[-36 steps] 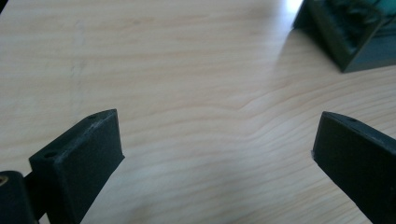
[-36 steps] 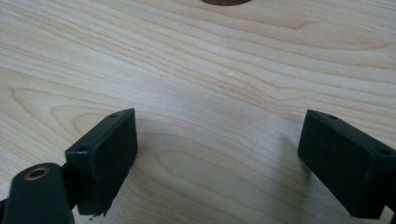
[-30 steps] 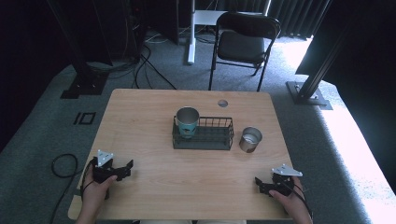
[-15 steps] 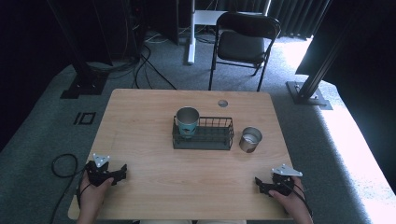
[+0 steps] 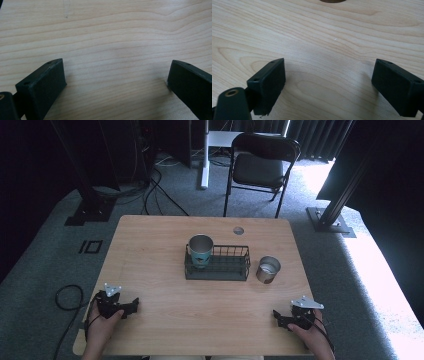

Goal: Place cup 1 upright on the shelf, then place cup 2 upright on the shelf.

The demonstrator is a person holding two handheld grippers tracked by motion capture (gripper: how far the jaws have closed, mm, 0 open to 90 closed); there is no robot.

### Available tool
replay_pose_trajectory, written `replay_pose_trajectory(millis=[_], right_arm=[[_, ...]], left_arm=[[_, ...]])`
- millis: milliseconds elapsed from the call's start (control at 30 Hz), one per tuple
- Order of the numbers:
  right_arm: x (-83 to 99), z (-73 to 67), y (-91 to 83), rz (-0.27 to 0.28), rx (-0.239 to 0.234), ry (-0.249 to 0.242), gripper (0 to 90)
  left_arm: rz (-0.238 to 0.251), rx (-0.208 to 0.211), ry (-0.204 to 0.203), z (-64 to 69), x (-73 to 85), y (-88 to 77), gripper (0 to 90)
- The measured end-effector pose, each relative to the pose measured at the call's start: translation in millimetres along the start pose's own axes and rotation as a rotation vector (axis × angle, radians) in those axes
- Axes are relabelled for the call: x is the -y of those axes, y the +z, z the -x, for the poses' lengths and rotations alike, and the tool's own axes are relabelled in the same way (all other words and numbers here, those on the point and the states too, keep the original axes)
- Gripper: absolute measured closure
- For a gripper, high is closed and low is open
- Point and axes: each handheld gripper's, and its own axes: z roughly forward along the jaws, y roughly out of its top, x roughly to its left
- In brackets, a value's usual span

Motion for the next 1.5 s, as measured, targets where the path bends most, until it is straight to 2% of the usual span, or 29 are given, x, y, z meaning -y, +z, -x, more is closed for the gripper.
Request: replay_pose_trajectory(millis=[367, 767, 933, 1500], right_arm=[[0.0, 0.0, 0.0, 0.000, 0.000, 0.000, 11.5], [0.0, -0.1, -0.1, -0.001, 0.000, 0.000, 11.5], [0.9, -0.9, -1.2, -0.001, -0.005, -0.004, 11.5], [-3.2, -2.2, 0.2, 0.012, 0.037, 0.044, 11.5]], left_arm=[[0.000, 0.001, 0.000, 0.0, 0.0, 0.1, 2.3], [-0.002, 0.021, 0.024, -0.8, 0.0, -0.2, 2.3], [-0.002, 0.042, 0.046, 0.2, 0.1, -0.2, 2.3], [0.000, 0.053, 0.059, 0.7, 0.6, -0.4, 2.3]])
